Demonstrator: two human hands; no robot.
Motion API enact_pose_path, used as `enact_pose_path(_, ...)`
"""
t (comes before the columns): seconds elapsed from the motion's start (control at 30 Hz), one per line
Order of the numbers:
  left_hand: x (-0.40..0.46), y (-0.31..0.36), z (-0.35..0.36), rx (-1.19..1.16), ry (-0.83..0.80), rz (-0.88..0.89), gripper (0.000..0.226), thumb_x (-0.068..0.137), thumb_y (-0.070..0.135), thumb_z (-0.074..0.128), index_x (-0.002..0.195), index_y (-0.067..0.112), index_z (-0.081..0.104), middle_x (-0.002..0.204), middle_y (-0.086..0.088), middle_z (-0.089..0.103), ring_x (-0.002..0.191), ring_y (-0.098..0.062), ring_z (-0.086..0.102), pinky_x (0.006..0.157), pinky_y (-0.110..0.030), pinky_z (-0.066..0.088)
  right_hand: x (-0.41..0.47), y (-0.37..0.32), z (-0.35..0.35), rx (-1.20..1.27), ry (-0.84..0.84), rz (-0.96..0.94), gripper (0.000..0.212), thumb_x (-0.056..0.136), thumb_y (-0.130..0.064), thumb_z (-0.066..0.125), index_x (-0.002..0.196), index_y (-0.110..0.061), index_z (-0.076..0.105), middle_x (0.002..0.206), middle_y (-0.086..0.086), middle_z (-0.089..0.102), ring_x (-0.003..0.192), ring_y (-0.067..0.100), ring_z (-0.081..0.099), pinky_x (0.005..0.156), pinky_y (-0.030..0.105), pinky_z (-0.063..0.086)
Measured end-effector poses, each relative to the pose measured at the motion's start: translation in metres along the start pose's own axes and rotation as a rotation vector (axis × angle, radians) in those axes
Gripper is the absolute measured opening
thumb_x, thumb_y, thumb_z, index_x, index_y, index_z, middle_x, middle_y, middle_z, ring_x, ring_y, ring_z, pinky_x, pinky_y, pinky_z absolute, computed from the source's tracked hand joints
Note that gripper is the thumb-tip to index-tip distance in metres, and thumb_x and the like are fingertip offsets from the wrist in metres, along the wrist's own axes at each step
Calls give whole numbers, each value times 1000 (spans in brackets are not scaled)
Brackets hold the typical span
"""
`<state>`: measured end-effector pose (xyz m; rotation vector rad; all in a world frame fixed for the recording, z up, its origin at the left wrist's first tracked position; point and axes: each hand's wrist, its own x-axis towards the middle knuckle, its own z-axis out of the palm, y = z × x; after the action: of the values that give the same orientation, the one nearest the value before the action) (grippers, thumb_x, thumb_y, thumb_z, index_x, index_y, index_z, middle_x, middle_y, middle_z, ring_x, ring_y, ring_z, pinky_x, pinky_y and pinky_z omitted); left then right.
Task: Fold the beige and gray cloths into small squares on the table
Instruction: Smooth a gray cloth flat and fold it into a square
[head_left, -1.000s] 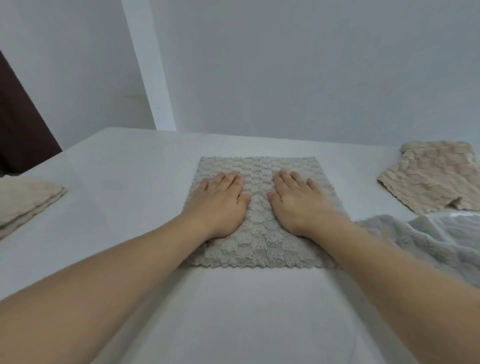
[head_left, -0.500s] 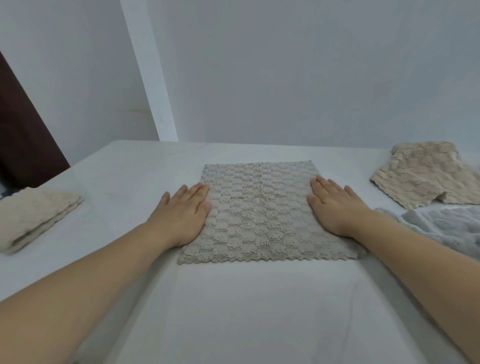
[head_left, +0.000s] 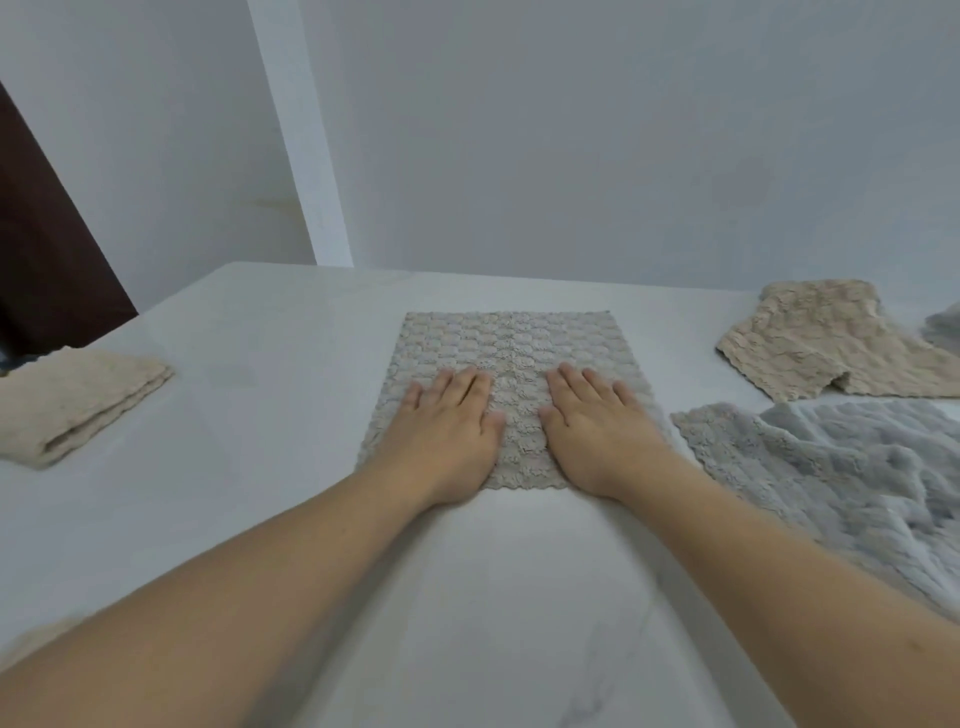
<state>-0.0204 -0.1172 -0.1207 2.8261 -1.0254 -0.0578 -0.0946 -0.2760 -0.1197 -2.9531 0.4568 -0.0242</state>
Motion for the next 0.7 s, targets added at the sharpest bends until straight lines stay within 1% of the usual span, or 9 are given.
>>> enact_pose_path(0.07, -4, -6, -2, 7, 0, 4, 59, 103, 45, 11, 156, 23, 1, 164, 6, -3, 150, -14, -5, 121, -41, -3, -3, 4, 2, -6, 5, -2, 57, 102, -40, 10, 155, -19, 2, 162, -3, -2, 149, 15, -3, 120, 38, -2)
enact_pose_path(0.13, -9, -26, -4, 48, -9, -14, 58, 103, 43, 12, 156, 23, -1, 164, 6, -4, 150, -15, -5, 121, -42, -1, -7, 18, -1, -12, 4, 16, 58, 102, -41, 10, 155, -20, 2, 162, -4, -2, 149, 14, -2, 120, 37, -1)
enact_pose_path(0.27, -25, -76, -12, 21, -46, -136, 58, 102, 45, 8, 156, 26, -3, 163, 9, -5, 149, -12, -5, 121, -38, -2, -15, 47, -8, 8, -21, 93, 58, 102, -42, 10, 155, -20, 1, 162, -3, -4, 149, 14, -3, 120, 36, -2)
enact_pose_path(0.47, -28, -77, -13, 22, -57, -146, 58, 102, 45, 7, 156, 26, -5, 163, 10, -5, 149, -11, -6, 121, -38, -3, -16, 47, -7, -4, -25, 113, 59, 102, -42, 10, 155, -18, 1, 162, -2, -5, 149, 15, -3, 121, 37, -1)
enact_pose_path(0.57, -29, -78, -16, 20, -123, -152, 60, 102, 46, 6, 156, 23, -7, 163, 7, -8, 149, -12, -8, 121, -39, -5, -15, 46, -13, -22, -98, 117, 59, 102, -41, 9, 155, -17, -1, 162, -1, -8, 149, 17, -6, 120, 39, -4)
enact_pose_path(0.63, -24, -79, -28, 52, -151, -152, 60, 103, 44, 7, 156, 20, -6, 163, 4, -10, 149, -13, -10, 121, -38, -7, -8, 45, -26, -76, -153, 96, 60, 102, -41, 9, 154, -14, -1, 162, 3, -8, 149, 18, -8, 120, 41, -5)
enact_pose_path(0.7, -9, -81, -46, 45, -61, -157, 59, 104, 42, 9, 156, 15, -1, 164, 1, -7, 149, -15, -9, 121, -39, -7, 5, 43, -41, -117, -108, 40, 60, 103, -40, 11, 154, -11, 1, 162, 6, -6, 149, 20, -7, 120, 42, -5)
